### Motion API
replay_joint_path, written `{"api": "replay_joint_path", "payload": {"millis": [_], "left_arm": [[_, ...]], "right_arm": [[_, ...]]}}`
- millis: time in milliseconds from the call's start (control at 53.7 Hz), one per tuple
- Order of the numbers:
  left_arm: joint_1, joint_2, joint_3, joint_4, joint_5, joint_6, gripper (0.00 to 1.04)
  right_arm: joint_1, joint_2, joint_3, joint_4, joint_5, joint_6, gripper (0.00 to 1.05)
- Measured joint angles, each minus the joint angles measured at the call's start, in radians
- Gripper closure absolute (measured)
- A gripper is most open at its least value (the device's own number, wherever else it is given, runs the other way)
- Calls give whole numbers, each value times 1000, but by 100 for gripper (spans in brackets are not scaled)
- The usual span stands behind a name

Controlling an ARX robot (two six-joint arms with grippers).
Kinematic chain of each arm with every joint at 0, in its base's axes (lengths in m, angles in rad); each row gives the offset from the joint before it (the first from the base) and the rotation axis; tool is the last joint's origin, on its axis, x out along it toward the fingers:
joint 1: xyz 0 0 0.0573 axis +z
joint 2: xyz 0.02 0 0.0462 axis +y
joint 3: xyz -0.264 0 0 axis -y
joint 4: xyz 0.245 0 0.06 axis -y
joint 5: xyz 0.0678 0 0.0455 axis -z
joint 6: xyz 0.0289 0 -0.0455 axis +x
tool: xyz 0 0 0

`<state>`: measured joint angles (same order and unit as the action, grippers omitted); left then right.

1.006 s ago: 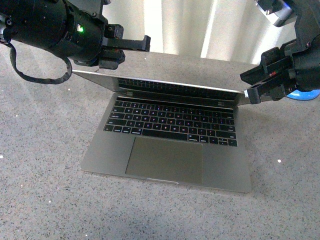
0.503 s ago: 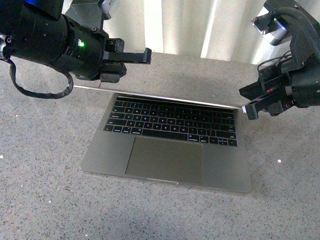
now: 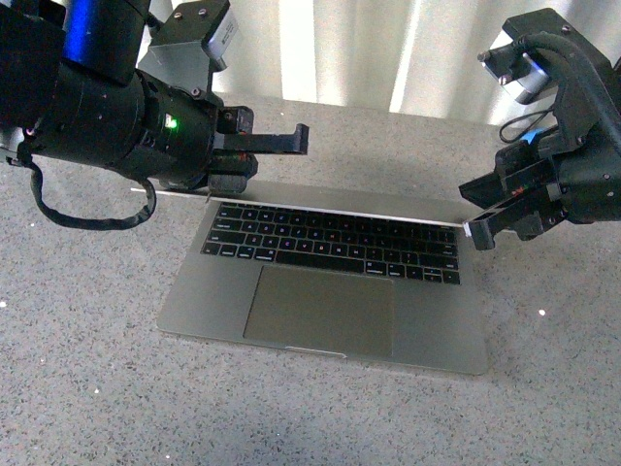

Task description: Close laptop

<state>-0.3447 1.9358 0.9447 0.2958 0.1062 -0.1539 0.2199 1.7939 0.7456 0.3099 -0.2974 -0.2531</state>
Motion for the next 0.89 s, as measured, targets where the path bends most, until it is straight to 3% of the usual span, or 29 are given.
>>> {"api": "replay_joint_path", "payload": {"millis": [894], "left_arm": [[-14,14,-77,76,7,-74,101]], "right_arm": [[-1,56,-65,66,4,22,104]]}}
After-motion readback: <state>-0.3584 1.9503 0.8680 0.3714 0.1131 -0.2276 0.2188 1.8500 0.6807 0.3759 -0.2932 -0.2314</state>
